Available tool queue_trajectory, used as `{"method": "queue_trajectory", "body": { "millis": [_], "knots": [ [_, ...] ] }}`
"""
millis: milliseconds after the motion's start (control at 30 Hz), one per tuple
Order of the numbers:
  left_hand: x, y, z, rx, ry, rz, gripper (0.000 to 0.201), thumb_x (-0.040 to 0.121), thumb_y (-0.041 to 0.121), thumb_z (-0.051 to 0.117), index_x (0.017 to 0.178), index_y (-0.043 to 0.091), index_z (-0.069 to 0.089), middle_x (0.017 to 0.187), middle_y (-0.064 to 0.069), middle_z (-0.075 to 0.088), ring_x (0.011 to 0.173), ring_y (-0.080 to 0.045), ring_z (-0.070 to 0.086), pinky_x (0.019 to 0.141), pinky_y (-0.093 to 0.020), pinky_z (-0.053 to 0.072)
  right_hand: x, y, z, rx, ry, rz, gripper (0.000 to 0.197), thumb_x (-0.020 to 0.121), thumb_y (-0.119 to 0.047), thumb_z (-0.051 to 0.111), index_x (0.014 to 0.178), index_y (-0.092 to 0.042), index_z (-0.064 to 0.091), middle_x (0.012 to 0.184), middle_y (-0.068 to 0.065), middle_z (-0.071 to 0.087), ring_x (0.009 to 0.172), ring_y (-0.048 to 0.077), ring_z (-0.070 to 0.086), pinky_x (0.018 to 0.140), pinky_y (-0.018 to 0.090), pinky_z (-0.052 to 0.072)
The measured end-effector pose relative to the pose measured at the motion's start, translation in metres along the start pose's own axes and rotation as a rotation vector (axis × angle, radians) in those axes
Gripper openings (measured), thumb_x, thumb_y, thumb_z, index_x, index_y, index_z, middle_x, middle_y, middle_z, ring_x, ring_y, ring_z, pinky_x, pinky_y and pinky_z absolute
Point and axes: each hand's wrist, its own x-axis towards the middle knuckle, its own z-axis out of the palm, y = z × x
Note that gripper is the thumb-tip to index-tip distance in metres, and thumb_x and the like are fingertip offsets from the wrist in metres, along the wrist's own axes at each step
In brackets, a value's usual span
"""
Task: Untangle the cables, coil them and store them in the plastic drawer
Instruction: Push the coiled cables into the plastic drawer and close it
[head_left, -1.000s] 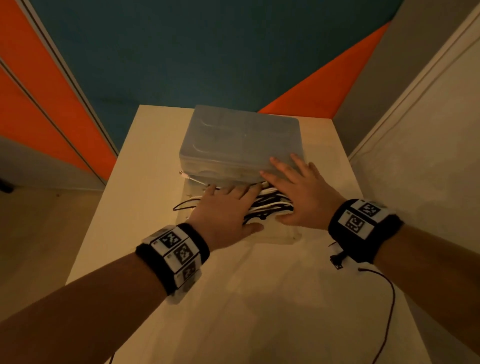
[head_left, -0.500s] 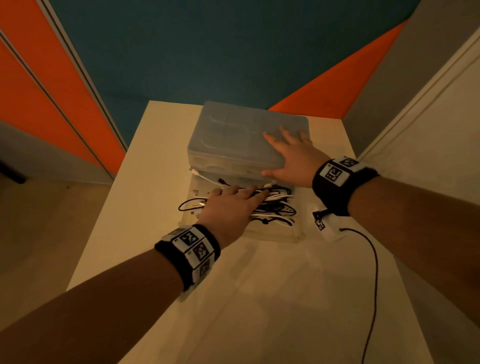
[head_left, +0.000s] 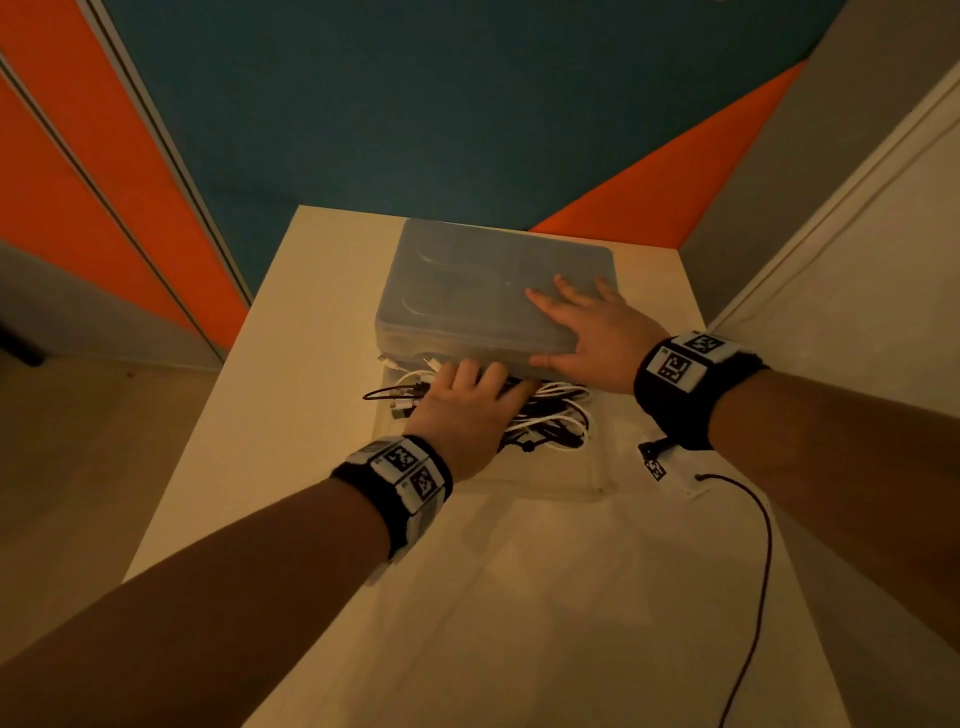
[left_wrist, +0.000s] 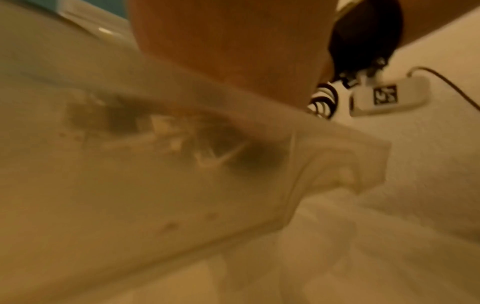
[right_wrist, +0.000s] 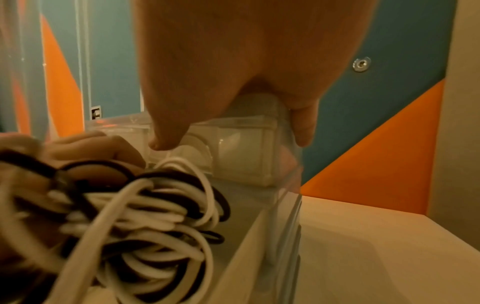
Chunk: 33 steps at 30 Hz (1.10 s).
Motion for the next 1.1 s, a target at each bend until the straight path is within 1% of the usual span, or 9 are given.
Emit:
{"method": "queue_trajectory", "body": {
  "millis": [100,200,267,333,467,667,833,967,1100],
  "knots": [
    [-0.005,-0.005,-0.001,-0.157,-0.064,0.0,0.084,0.085,0.059,0.048,0.155,0.027,0.015,0.144,-0.003,0.039,0.126,-0.031,0.038,0.109,-0.045,0.026,0.0,-0.002,0.0,0.017,0.009,0.007,0.084,0.082,-0.069,0.05,0.148,-0.049,0.003,0.162,-0.003,0.002,0.145,0.044,-0.001,0.119,0.051,0.01],
    [-0.018,-0.006,-0.005,-0.33,-0.066,0.011,0.086,0.084,0.074,0.032,0.155,0.033,0.008,0.155,-0.002,0.027,0.143,-0.028,0.023,0.121,-0.049,0.011,0.0,-0.004,-0.001,0.023,0.008,0.013,0.084,0.083,-0.069,0.051,0.148,-0.049,0.004,0.162,-0.003,0.002,0.146,0.043,-0.002,0.119,0.051,0.01],
    [-0.028,-0.002,-0.005,-0.381,-0.036,0.018,0.069,0.093,0.068,0.019,0.155,0.039,0.012,0.16,0.001,0.023,0.15,-0.027,0.013,0.122,-0.051,-0.002,0.0,-0.004,-0.002,0.027,0.01,0.014,0.083,0.082,-0.069,0.052,0.148,-0.049,0.004,0.162,-0.003,0.003,0.146,0.043,-0.002,0.12,0.052,0.011],
    [-0.036,0.004,-0.003,-0.318,-0.028,0.004,0.057,0.099,0.054,0.019,0.154,0.044,0.013,0.164,0.007,0.017,0.153,-0.027,0.004,0.117,-0.054,-0.01,0.0,-0.004,-0.002,0.032,0.009,0.014,0.084,0.082,-0.069,0.052,0.148,-0.049,0.006,0.162,-0.003,0.004,0.146,0.043,-0.001,0.12,0.051,0.012],
    [-0.036,0.011,0.002,-0.196,-0.124,-0.02,0.062,0.104,0.025,0.031,0.154,0.045,0.0,0.166,0.015,0.002,0.153,-0.027,-0.009,0.114,-0.058,-0.014,0.0,-0.003,-0.002,0.026,0.01,0.008,0.083,0.082,-0.069,0.052,0.148,-0.048,0.007,0.162,-0.002,0.005,0.146,0.043,0.001,0.118,0.051,0.011],
    [-0.017,0.009,0.001,-0.194,-0.165,-0.06,0.072,0.098,0.008,0.035,0.156,0.04,0.006,0.165,0.013,0.01,0.153,-0.025,0.0,0.119,-0.055,-0.004,-0.004,-0.002,-0.002,0.056,0.012,0.009,0.08,0.083,-0.066,0.054,0.148,-0.048,0.01,0.162,-0.003,0.007,0.146,0.042,0.0,0.12,0.049,0.009],
    [-0.001,0.002,0.001,-0.16,-0.102,-0.051,0.063,0.099,0.016,0.037,0.154,0.039,0.019,0.163,0.007,0.024,0.149,-0.025,0.018,0.121,-0.048,0.01,-0.006,-0.003,-0.002,0.073,0.026,0.008,0.078,0.084,-0.064,0.054,0.148,-0.048,0.013,0.161,-0.004,0.009,0.146,0.04,0.001,0.119,0.048,0.009],
    [-0.008,0.01,-0.004,-0.131,0.064,-0.172,0.044,0.1,0.034,0.04,0.141,0.05,0.044,0.129,-0.002,0.044,0.114,-0.034,0.039,0.099,-0.046,0.031,-0.006,-0.003,-0.004,0.083,0.026,0.009,0.081,0.082,-0.064,0.057,0.148,-0.049,0.013,0.161,-0.005,0.009,0.147,0.039,0.001,0.12,0.048,0.01],
    [-0.008,0.009,-0.013,-0.155,-0.014,-0.218,0.049,0.1,0.029,0.043,0.145,0.047,0.039,0.125,-0.004,0.047,0.117,-0.033,0.045,0.102,-0.046,0.034,-0.006,-0.003,-0.002,0.091,0.035,0.02,0.081,0.081,-0.066,0.058,0.147,-0.051,0.013,0.161,-0.006,0.009,0.147,0.038,0.0,0.119,0.049,0.01]
  ]
}}
